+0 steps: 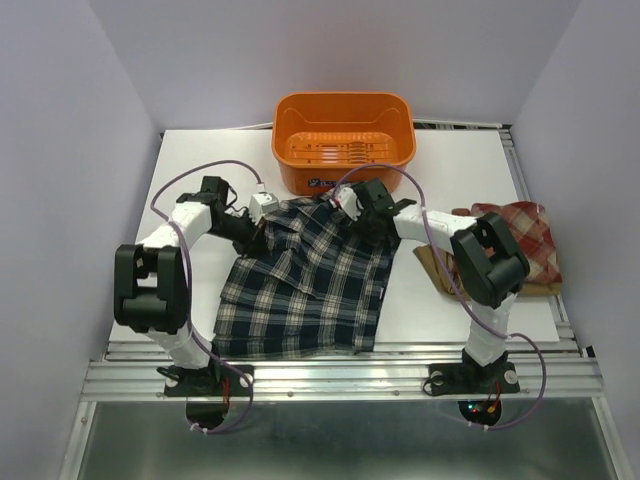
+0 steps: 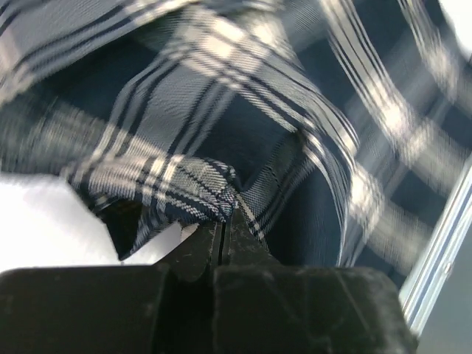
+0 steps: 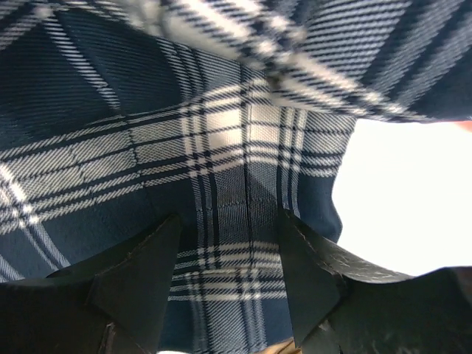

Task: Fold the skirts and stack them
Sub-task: Flatten the skirt out

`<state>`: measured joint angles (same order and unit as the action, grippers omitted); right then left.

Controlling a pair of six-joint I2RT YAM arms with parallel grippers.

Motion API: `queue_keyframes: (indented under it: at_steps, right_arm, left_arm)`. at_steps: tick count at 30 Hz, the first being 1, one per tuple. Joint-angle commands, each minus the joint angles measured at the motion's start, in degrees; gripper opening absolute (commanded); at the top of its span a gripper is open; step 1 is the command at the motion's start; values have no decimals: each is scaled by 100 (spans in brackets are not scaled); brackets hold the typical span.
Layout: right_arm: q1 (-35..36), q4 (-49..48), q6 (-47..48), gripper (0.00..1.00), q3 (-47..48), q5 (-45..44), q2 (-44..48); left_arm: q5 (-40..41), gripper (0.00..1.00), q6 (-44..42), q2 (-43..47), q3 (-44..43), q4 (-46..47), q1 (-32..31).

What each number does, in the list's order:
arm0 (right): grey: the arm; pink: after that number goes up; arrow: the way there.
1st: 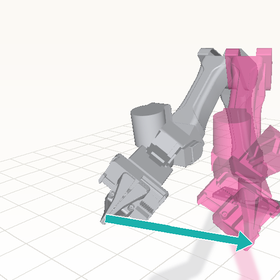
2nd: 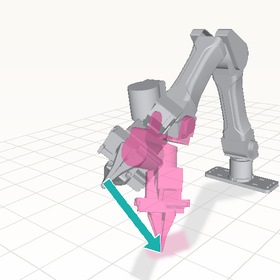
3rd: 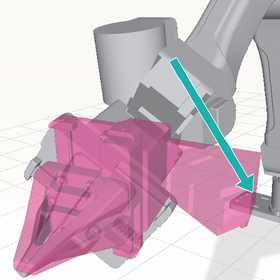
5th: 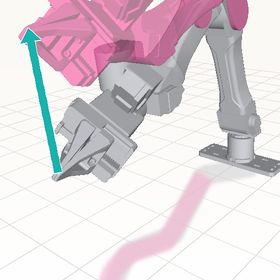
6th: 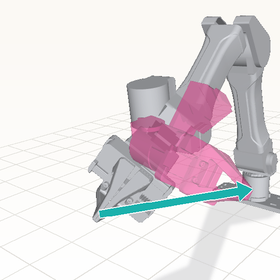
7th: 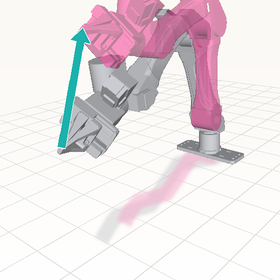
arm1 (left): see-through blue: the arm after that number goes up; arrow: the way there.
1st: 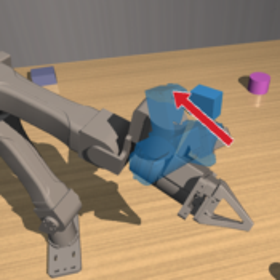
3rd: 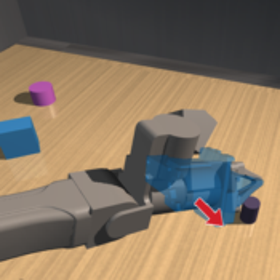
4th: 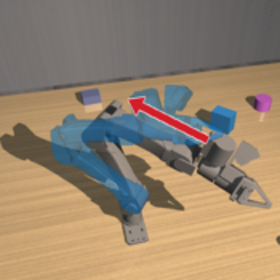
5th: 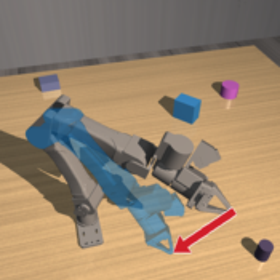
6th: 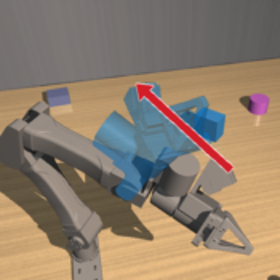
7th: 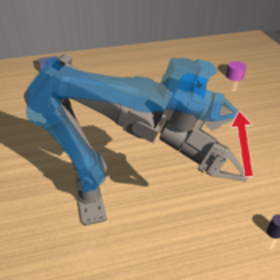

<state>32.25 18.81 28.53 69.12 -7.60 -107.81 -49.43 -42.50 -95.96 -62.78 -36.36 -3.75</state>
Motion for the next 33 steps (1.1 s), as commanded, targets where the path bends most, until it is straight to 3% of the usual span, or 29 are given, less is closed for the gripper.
queue_keyframes:
  at_steps: [1,6,10,16,19,23,26,29,32,33]
  right_arm:
    - [18,-237,740,62,152,-181,-1022]
    - [246,-746,1776,62,312,-417,-1409]
    - [247,-773,2103,60,410,-708,-1630]
    - [247,-1327,2483,59,-1663,-778,-488]
    - [185,-1038,2350,57,-2007,-839,-22]
    - [185,-625,2139,61,-2000,-954,242]
    - [185,-536,1998,75,-1755,-998,409]
    - [62,-98,1867,75,-1237,-929,689]
    - [62,639,1516,78,-937,-727,1068]
    - [62,903,1428,79,-727,-430,1374]
  left_arm:
    - [231,0,-1373,665,335,-1162,-161]
    - [513,0,-1929,1132,793,-1366,-372]
    - [838,0,-1333,1203,935,-751,-372]
    - [996,0,-1147,1194,1013,-487,-722]
    - [1250,0,-708,1212,1093,14,-934]
    - [1734,9,293,1054,953,1031,-996]
    - [2086,32,1023,948,786,1473,-996]
    - [1937,49,946,1175,733,1404,-996]
    - [2173,74,561,1578,698,1211,-1040]
    - [2279,75,506,1702,680,1184,-1031]
